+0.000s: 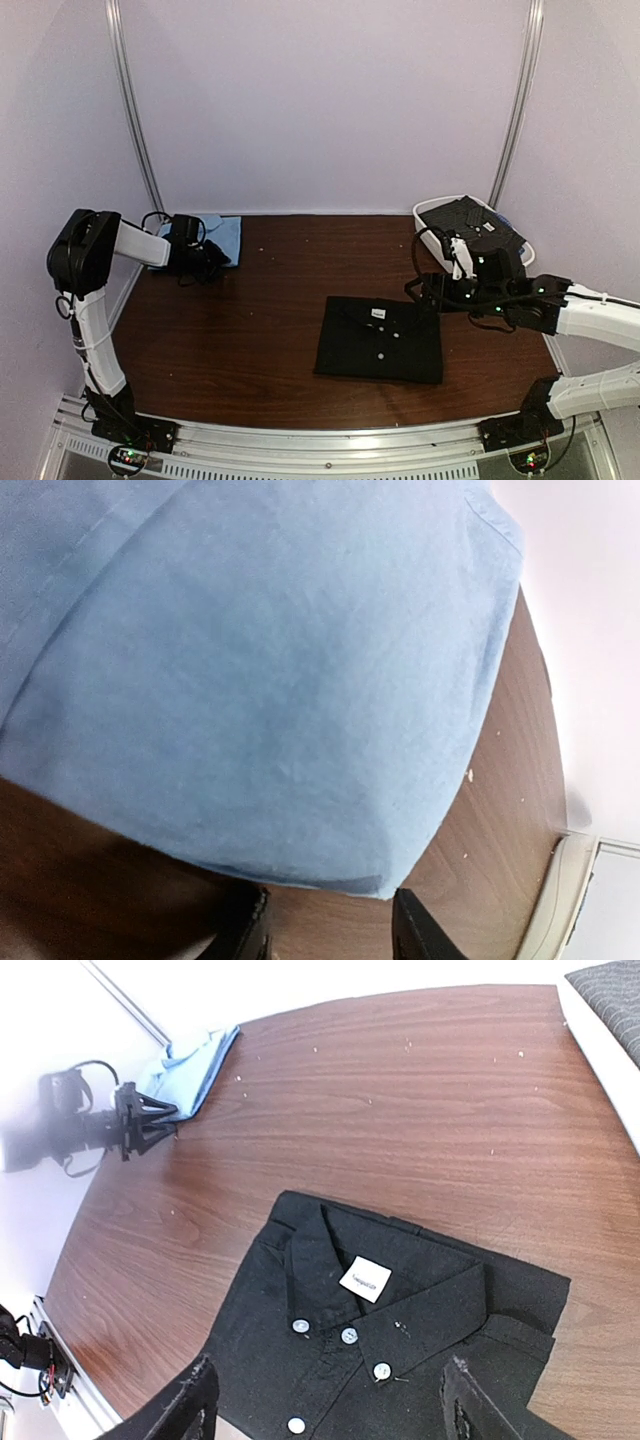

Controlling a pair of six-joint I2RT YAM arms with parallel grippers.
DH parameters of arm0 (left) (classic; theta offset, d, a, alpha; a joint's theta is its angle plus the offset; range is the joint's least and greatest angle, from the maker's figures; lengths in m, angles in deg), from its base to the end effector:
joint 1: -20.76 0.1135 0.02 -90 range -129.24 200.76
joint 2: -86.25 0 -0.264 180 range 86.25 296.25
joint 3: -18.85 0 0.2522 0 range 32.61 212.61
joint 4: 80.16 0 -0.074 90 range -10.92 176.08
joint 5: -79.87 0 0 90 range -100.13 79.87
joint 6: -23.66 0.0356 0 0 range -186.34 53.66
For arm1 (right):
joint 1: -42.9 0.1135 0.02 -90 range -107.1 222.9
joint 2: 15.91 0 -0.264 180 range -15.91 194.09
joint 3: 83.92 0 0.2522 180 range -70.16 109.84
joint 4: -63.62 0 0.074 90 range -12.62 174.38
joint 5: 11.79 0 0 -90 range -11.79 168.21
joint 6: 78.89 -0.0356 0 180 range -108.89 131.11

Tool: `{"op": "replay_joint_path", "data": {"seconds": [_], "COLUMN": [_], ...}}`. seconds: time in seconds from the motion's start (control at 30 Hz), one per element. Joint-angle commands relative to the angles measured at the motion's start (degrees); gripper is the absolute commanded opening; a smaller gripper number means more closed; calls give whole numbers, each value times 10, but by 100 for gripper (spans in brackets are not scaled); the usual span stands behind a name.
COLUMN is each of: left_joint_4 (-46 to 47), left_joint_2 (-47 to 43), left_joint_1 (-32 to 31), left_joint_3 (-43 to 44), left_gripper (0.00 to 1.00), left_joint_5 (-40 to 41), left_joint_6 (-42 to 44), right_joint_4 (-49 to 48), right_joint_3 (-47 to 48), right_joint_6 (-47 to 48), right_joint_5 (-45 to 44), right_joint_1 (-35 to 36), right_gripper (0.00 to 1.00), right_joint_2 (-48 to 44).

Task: Fold and stack the long sleeve shirts
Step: Move the square-folded shirt to the center of the board.

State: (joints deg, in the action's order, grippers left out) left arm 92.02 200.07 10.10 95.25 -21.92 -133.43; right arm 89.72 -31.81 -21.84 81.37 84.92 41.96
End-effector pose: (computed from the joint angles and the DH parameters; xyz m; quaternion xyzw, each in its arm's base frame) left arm 0.3953 -0.0818 0.1245 -0.4004 0.8290 -0.3116 0.2352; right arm 0.1648 0.1511 0.2539 -0.0824 0.8699 0.3147 0.3707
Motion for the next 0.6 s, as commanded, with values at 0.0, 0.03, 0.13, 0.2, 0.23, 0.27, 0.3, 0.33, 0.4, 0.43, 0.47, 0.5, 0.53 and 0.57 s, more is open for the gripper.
{"op": "replay_joint_path", "data": {"seconds": [0.0, 0.03, 0.13, 0.2, 0.23, 0.27, 0.3, 0.33, 0.4, 0.43, 0.47, 0.5, 0.53, 0.57], "left_joint_4": [67, 73, 89, 88, 89, 89, 88, 86, 78, 75, 73, 71, 69, 67], "left_joint_2": [26, 31, 44, 49, 49, 50, 49, 48, 46, 43, 37, 30, 18, 7], "left_joint_1": [3, 3, 4, 4, 4, 4, 4, 4, 3, 2, 0, -2, -7, -13], "left_joint_3": [1, 2, 3, 5, 5, 5, 5, 5, 4, 2, -2, -8, -17, -26], "left_gripper": [43, 43, 41, 36, 33, 27, 21, 15, 4, 0, 0, 0, 0, 0], "left_joint_5": [-9, -10, -13, -15, -17, -18, -19, -21, -29, -34, -37, -38, -40, -41], "left_joint_6": [-14, -13, -13, -15, -14, -13, -12, -11, -7, -6, -4, -3, -2, -3], "right_joint_4": [15, 17, 20, 20, 19, 18, 16, 14, 6, 2, -1, -4, -7, -11], "right_joint_3": [11, 11, 10, 9, 7, 5, 3, 1, -3, -3, -4, -5, -6, -6], "right_joint_6": [-2, -2, -2, -4, -5, -5, -7, -8, -9, -10, -11, -11, -11, -11], "right_joint_5": [-22, -23, -22, -22, -21, -20, -18, -17, -13, -11, -10, -9, -7, -6], "right_joint_1": [-1, -2, -1, -2, -1, -1, -1, -1, -1, -1, -2, -1, -1, -1], "right_gripper": [78, 78, 78, 78, 78, 78, 78, 78, 78, 78, 78, 78, 78, 78], "right_joint_2": [-25, -28, -32, -32, -31, -31, -31, -30, -27, -25, -21, -19, -16, -14]}}
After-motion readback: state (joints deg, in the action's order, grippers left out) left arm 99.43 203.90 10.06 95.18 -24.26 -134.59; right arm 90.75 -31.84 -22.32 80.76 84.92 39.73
